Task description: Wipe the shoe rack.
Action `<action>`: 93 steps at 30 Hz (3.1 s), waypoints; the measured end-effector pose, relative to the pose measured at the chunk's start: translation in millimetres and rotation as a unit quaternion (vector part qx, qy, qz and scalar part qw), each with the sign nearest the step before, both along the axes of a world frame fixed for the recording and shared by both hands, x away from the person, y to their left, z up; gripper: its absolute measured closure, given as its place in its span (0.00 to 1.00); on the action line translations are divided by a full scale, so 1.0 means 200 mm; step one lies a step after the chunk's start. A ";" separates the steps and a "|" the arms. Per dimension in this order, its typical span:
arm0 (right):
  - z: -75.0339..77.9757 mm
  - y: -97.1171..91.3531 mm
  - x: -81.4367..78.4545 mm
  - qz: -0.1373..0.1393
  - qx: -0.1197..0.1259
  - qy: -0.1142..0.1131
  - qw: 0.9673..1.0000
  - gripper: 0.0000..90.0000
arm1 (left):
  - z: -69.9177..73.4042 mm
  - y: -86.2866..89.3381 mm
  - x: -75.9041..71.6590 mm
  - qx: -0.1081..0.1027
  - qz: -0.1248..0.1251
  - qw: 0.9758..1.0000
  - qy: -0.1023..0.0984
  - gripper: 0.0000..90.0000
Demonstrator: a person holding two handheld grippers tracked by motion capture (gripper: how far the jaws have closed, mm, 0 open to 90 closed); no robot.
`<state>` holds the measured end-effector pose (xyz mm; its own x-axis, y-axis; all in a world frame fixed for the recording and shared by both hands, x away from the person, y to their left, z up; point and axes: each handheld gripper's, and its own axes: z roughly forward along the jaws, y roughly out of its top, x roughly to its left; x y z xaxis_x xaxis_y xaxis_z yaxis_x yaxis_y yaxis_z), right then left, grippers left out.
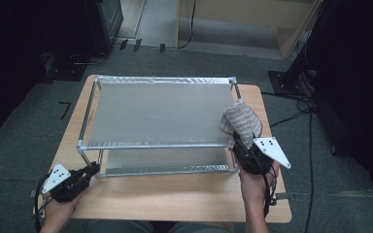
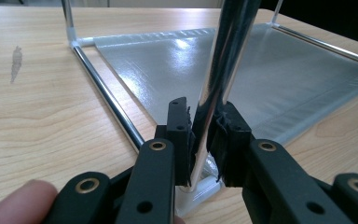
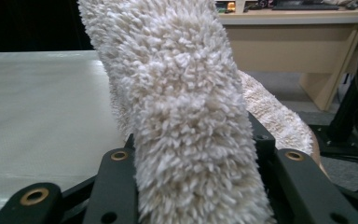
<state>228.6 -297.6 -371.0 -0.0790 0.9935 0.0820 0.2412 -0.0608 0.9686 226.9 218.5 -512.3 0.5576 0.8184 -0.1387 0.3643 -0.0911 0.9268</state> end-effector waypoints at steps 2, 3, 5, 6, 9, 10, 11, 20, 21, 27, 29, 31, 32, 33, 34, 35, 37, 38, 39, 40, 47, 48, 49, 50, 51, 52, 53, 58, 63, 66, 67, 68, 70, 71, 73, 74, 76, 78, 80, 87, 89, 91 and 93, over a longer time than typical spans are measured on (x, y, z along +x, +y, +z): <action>0.00 0.02 0.00 0.003 0.002 0.001 1.000 0.67 | 0.00 0.00 0.00 0.002 -0.001 1.000 0.000 0.87; -0.01 0.03 0.00 0.006 0.005 0.001 1.000 0.67 | 0.00 0.00 0.00 0.002 0.000 1.000 0.001 0.87; -0.01 0.06 0.00 0.004 0.004 -0.001 1.000 0.67 | 0.00 0.00 0.00 -0.009 0.002 1.000 0.009 0.86; -0.01 0.08 -0.01 0.000 0.003 -0.001 1.000 0.67 | 0.00 0.00 0.00 -0.009 0.002 1.000 0.009 0.86; -0.01 0.14 0.00 0.031 0.013 0.003 0.999 0.68 | 0.00 -0.01 0.00 -0.008 -0.004 1.000 0.010 0.86; -0.01 0.17 0.00 0.037 0.010 0.004 0.999 0.68 | 0.00 -0.02 -0.01 -0.008 -0.006 1.000 0.009 0.87; -0.01 0.20 0.00 0.046 0.004 0.004 0.999 0.68 | 0.01 -0.03 -0.01 -0.007 -0.009 1.000 0.010 0.87; -0.04 0.58 -0.04 0.075 -0.050 -0.022 0.996 0.69 | 0.01 -0.07 -0.04 -0.010 -0.013 1.000 0.014 0.86; -0.04 0.62 -0.04 0.080 -0.049 -0.024 0.995 0.69 | 0.01 -0.07 -0.04 -0.012 -0.013 1.000 0.015 0.86; -0.02 0.85 -0.02 0.118 -0.051 -0.009 0.992 0.72 | 0.01 -0.08 -0.04 -0.009 -0.014 1.000 0.014 0.86; -0.02 0.91 -0.01 0.129 -0.048 -0.003 0.991 0.72 | 0.01 -0.08 -0.04 -0.007 -0.016 1.000 0.015 0.86; -0.02 0.97 -0.01 0.134 -0.048 -0.003 0.990 0.73 | 0.01 -0.08 -0.05 -0.009 -0.016 1.000 0.015 0.87; -0.02 0.99 -0.01 0.137 -0.048 -0.004 0.989 0.73 | 0.01 -0.08 -0.05 -0.009 -0.014 1.000 0.015 0.87; -0.02 1.02 -0.01 0.141 -0.048 -0.005 0.989 0.73 | 0.01 -0.08 -0.05 -0.010 -0.014 1.000 0.014 0.87; -0.02 1.05 -0.01 0.145 -0.048 -0.005 0.988 0.73 | 0.01 -0.08 -0.05 -0.010 -0.014 1.000 0.013 0.87; -0.02 1.08 -0.01 0.148 -0.045 -0.006 0.988 0.73 | 0.01 -0.08 -0.05 -0.006 -0.015 1.000 0.013 0.87; -0.01 1.14 -0.01 0.158 -0.039 -0.002 0.987 0.73 | 0.01 -0.08 -0.05 -0.003 -0.017 1.000 0.012 0.87; -0.01 1.16 -0.01 0.162 -0.038 -0.002 0.986 0.74 | 0.01 -0.08 -0.05 -0.003 -0.018 1.000 0.012 0.87; -0.01 1.20 -0.01 0.167 -0.039 -0.001 0.985 0.73 | 0.01 -0.08 -0.05 -0.004 -0.018 1.000 0.012 0.87; -0.01 1.23 -0.01 0.171 -0.041 0.000 0.984 0.73 | 0.01 -0.08 -0.05 -0.003 -0.018 1.000 0.012 0.87; 0.00 1.39 -0.01 0.203 -0.047 -0.002 0.978 0.73 | 0.00 -0.09 -0.05 0.003 -0.009 1.000 0.006 0.87; 0.00 1.39 0.00 0.207 -0.045 -0.004 0.977 0.73 | 0.00 -0.10 -0.05 0.007 -0.007 1.000 0.006 0.87; 0.00 1.38 0.00 0.211 -0.043 -0.004 0.977 0.73 | 0.00 -0.10 -0.05 0.010 -0.006 1.000 0.004 0.87; 0.00 1.38 0.00 0.211 -0.043 -0.004 0.977 0.73 | 0.00 -0.10 -0.05 0.010 -0.006 1.000 0.004 0.88; 0.00 1.36 0.01 0.218 -0.041 -0.006 0.975 0.73 | 0.00 -0.11 -0.06 0.015 -0.004 1.000 0.003 0.88; 0.00 1.29 0.01 0.213 -0.034 -0.003 0.976 0.73 | 0.01 -0.11 -0.05 0.016 -0.003 1.000 0.003 0.88; 0.00 1.25 0.02 0.207 -0.036 -0.006 0.978 0.73 | 0.01 -0.12 -0.05 0.016 -0.002 1.000 0.007 0.88; -0.02 1.01 0.02 0.164 -0.037 -0.016 0.986 0.73 | 0.01 -0.12 -0.05 0.021 -0.002 1.000 0.010 0.88; -0.03 0.75 0.03 0.126 -0.028 -0.013 0.992 0.73 | 0.01 -0.12 -0.05 0.020 0.000 1.000 0.011 0.88; -0.03 0.60 0.03 0.101 -0.022 -0.011 0.995 0.73 | 0.01 -0.12 -0.05 0.019 0.000 1.000 0.011 0.88; -0.03 0.56 0.04 0.094 -0.018 -0.010 0.995 0.73 | 0.01 -0.12 -0.05 0.019 0.000 1.000 0.011 0.88; -0.03 0.52 0.04 0.087 -0.015 -0.010 0.996 0.73 | 0.01 -0.12 -0.05 0.019 0.000 1.000 0.011 0.88; -0.04 0.44 0.04 0.072 -0.016 -0.011 0.997 0.73 | 0.00 -0.12 -0.05 0.019 -0.001 1.000 0.011 0.88; -0.04 0.40 0.04 0.061 -0.021 -0.014 0.998 0.73 | 0.00 -0.12 -0.05 0.018 -0.001 1.000 0.012 0.88; -0.04 0.34 0.04 0.053 -0.017 -0.016 0.998 0.73 | 0.00 -0.12 -0.05 0.018 -0.001 1.000 0.012 0.88; -0.04 0.32 0.04 0.049 -0.015 -0.014 0.999 0.73 | 0.00 -0.12 -0.05 0.018 -0.002 1.000 0.013 0.88; -0.04 0.27 0.05 0.040 -0.016 -0.012 0.999 0.73 | 0.00 -0.12 -0.05 0.017 -0.003 1.000 0.013 0.88; -0.04 0.23 0.05 0.031 -0.024 -0.014 0.999 0.73 | 0.00 -0.12 -0.05 0.018 -0.003 1.000 0.013 0.88; -0.05 0.20 0.06 0.022 -0.023 -0.014 0.999 0.73 | 0.00 -0.12 -0.05 0.019 -0.004 1.000 0.013 0.88; -0.04 0.14 0.11 0.005 -0.016 -0.012 1.000 0.73 | 0.00 -0.13 -0.05 0.021 -0.009 1.000 0.011 0.88; -0.05 0.14 0.13 0.002 -0.019 -0.017 1.000 0.73 | 0.00 -0.13 -0.05 0.022 -0.009 1.000 0.011 0.88; -0.06 0.13 0.15 -0.007 -0.022 -0.021 1.000 0.73 | 0.00 -0.13 -0.05 0.023 -0.009 1.000 0.011 0.88; -0.05 0.13 0.18 -0.014 -0.020 -0.019 1.000 0.73 | 0.00 -0.13 -0.05 0.025 -0.009 1.000 0.011 0.88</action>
<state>265.1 -271.6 -381.3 -0.0542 0.9977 0.0400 0.2032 -0.0282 0.9787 217.3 192.9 -512.4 0.5696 0.8144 -0.1109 0.3822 -0.1430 0.9129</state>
